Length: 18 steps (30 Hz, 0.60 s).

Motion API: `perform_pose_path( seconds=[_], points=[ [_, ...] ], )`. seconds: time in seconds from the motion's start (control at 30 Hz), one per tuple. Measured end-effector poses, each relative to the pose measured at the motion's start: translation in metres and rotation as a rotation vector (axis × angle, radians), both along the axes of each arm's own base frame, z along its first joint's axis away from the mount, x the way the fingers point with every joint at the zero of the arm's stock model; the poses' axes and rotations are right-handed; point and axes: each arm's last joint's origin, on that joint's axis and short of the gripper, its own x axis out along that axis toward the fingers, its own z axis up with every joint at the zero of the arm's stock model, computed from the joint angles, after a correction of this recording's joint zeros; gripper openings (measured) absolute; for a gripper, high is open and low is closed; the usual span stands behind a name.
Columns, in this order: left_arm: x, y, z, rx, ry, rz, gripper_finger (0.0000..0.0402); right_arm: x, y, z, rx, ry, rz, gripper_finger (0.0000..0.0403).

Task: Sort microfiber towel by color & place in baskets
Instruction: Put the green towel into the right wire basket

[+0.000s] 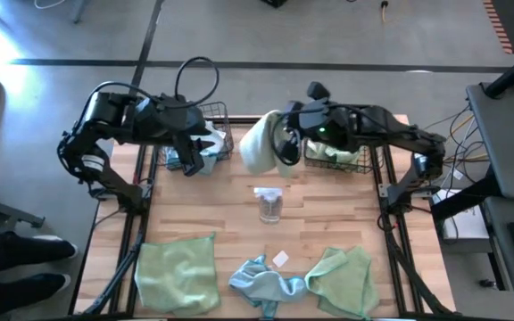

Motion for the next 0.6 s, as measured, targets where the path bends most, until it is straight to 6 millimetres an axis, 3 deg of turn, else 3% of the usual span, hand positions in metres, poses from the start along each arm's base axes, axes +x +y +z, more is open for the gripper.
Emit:
perform_pose_path(
  seconds=[0.27, 0.6],
  points=[
    [-0.02, 0.0, 0.009, -0.007, -0.052, 0.006, 0.0122, -0.047, 0.0, 0.012, 0.076, 0.002, -0.101, 0.0009],
    [-0.054, 0.001, 0.017, -0.022, -0.111, 0.019, 0.0122, -0.087, 0.0, 0.013, 0.108, 0.065, -0.232, 0.0009]
  ],
)
